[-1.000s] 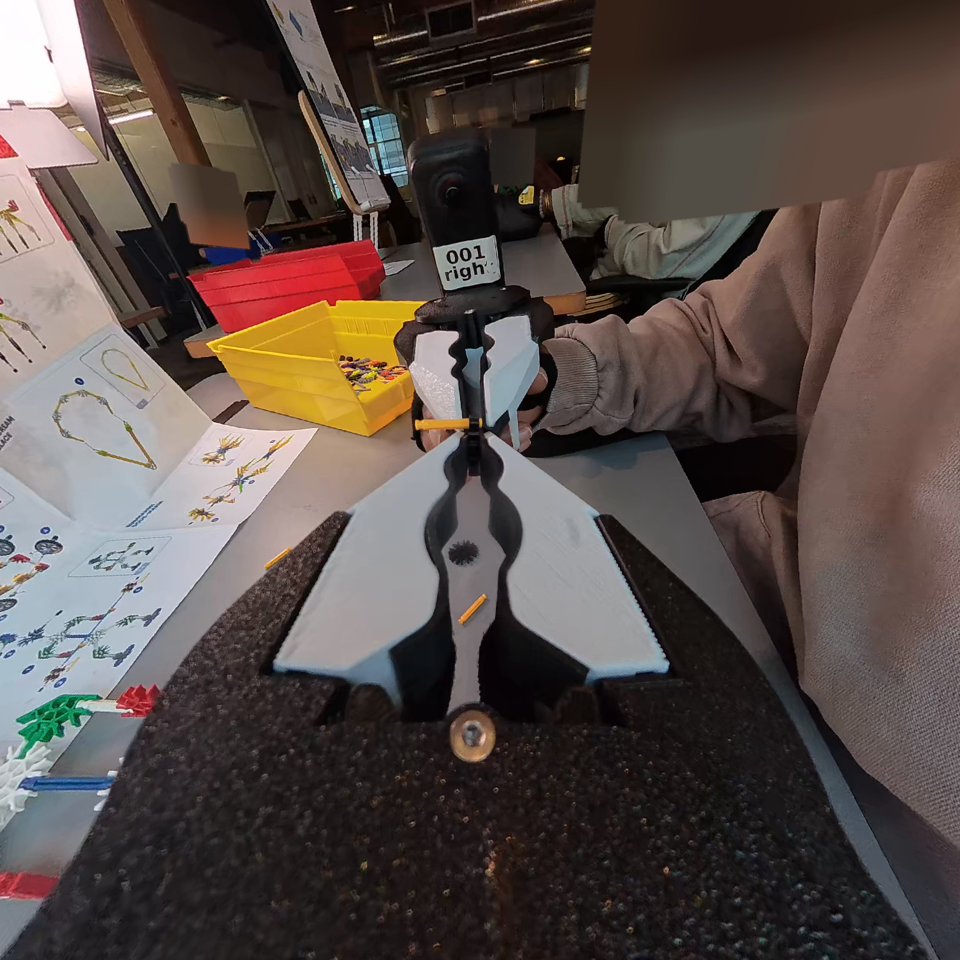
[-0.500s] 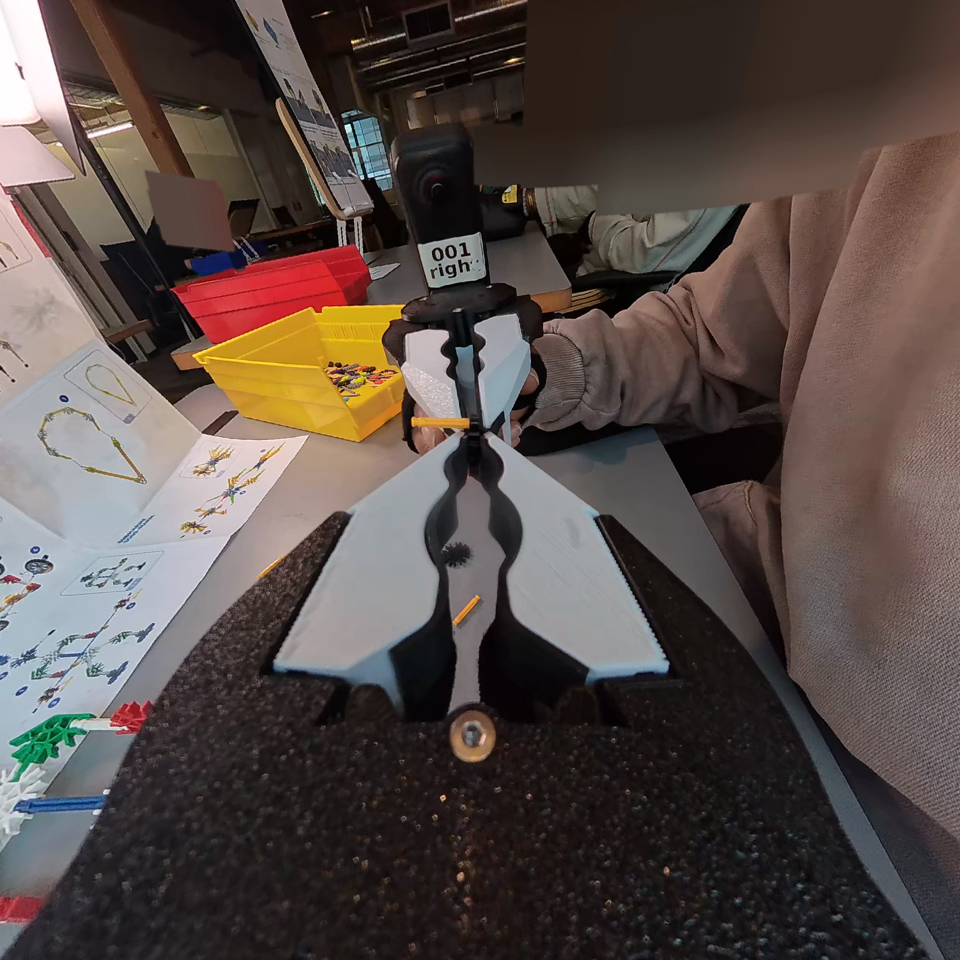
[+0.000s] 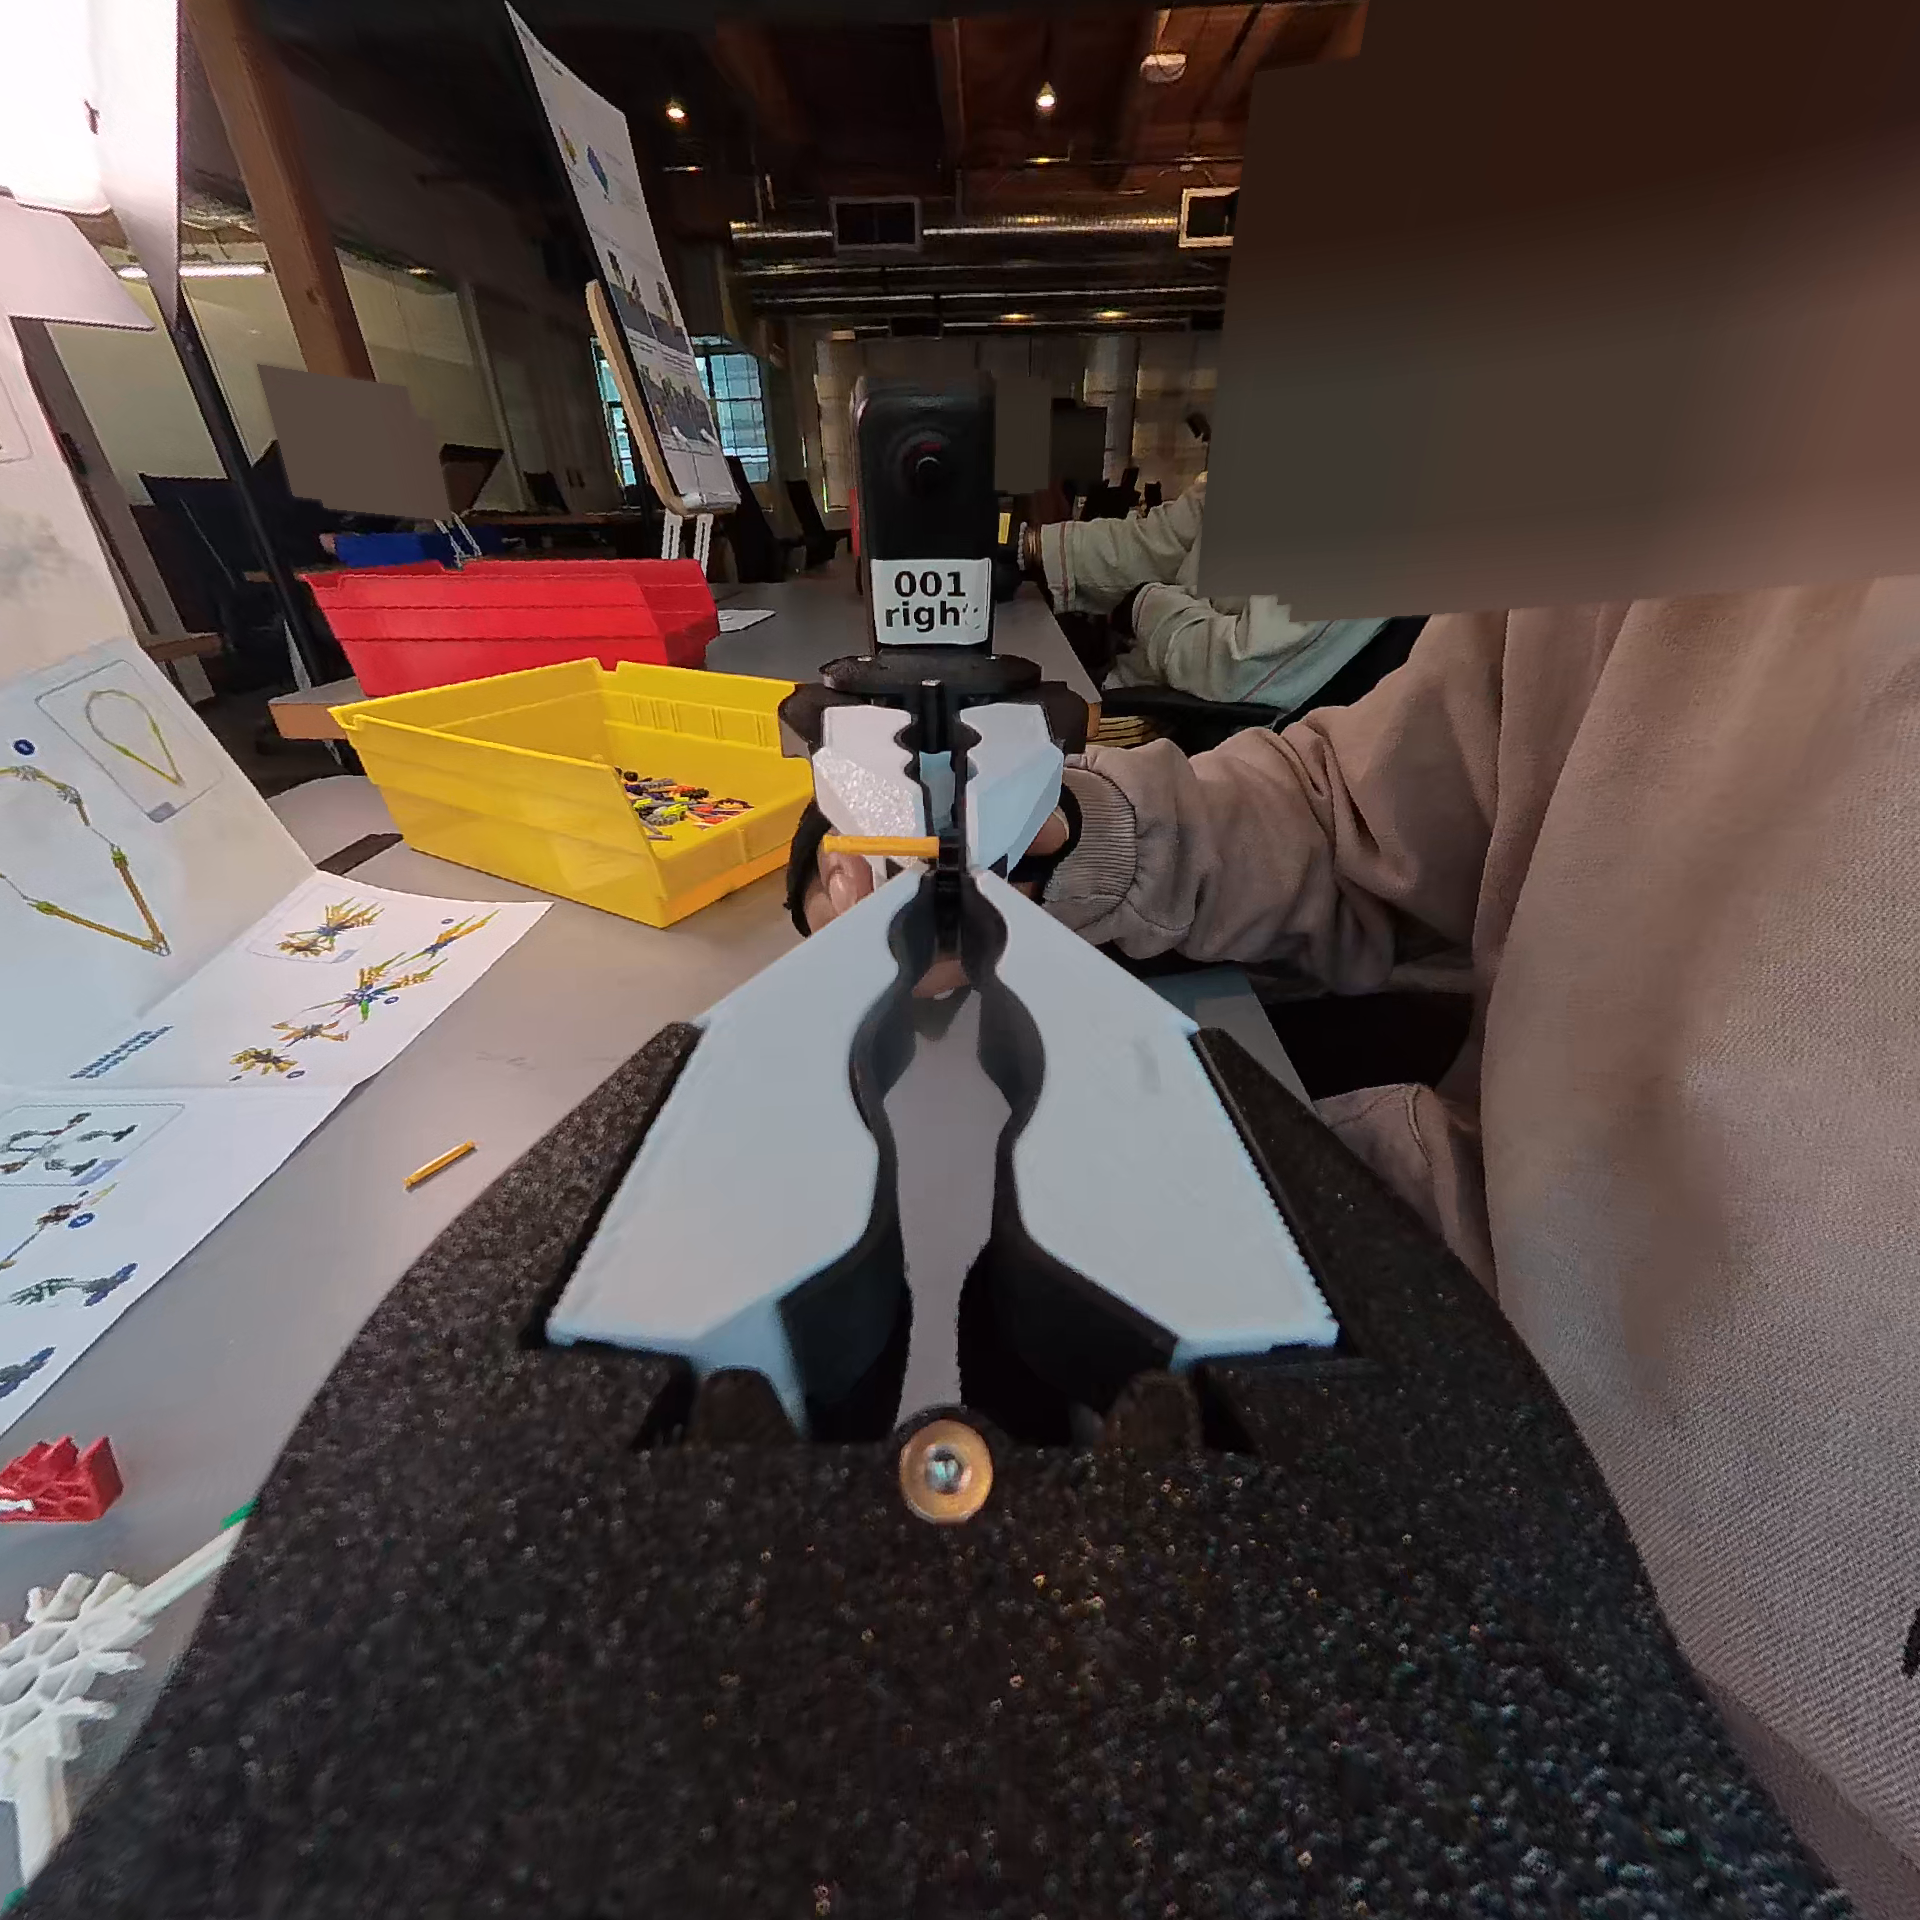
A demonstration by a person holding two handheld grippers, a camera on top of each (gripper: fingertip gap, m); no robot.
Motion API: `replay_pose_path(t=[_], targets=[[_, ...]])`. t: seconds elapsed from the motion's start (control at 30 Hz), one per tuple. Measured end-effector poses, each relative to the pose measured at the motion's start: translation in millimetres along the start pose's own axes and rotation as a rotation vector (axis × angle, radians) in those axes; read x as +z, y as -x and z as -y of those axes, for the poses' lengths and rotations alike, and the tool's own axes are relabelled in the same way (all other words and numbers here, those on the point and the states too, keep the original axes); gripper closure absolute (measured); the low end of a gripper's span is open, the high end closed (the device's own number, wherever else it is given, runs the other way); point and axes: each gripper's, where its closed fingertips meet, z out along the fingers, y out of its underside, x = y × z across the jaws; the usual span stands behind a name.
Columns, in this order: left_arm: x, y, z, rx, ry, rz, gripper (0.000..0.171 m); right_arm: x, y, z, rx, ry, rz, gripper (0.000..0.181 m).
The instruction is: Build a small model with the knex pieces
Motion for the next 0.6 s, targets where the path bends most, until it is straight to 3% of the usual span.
replay_pose_path(t=[0.13, 0.37, 0.5, 0.6], targets=[[-0.4, 4.7, -11.7, -0.029, 0.089, 0.004, 0.169, -0.4, -4.9, -11.8, 0.011, 0.078, -0.011, 0.18], [-17.6, 2.8, -67.2, -0.118, 0.552, -0.03, 0.167, 5.0, -3.2, -74.7, -0.032, 0.418, 0.027, 0.179], [-25.5, -1.7, -98.3, -0.146, 0.72, 0.047, 0.17, 10.5, 1.2, -103.5, -0.049, 0.558, 0.097, 0.179], [-30.3, -3.1, -113.8, -0.215, 0.753, 0.151, 0.17, 14.2, 1.6, -117.5, -0.041, 0.631, 0.154, 0.178]])
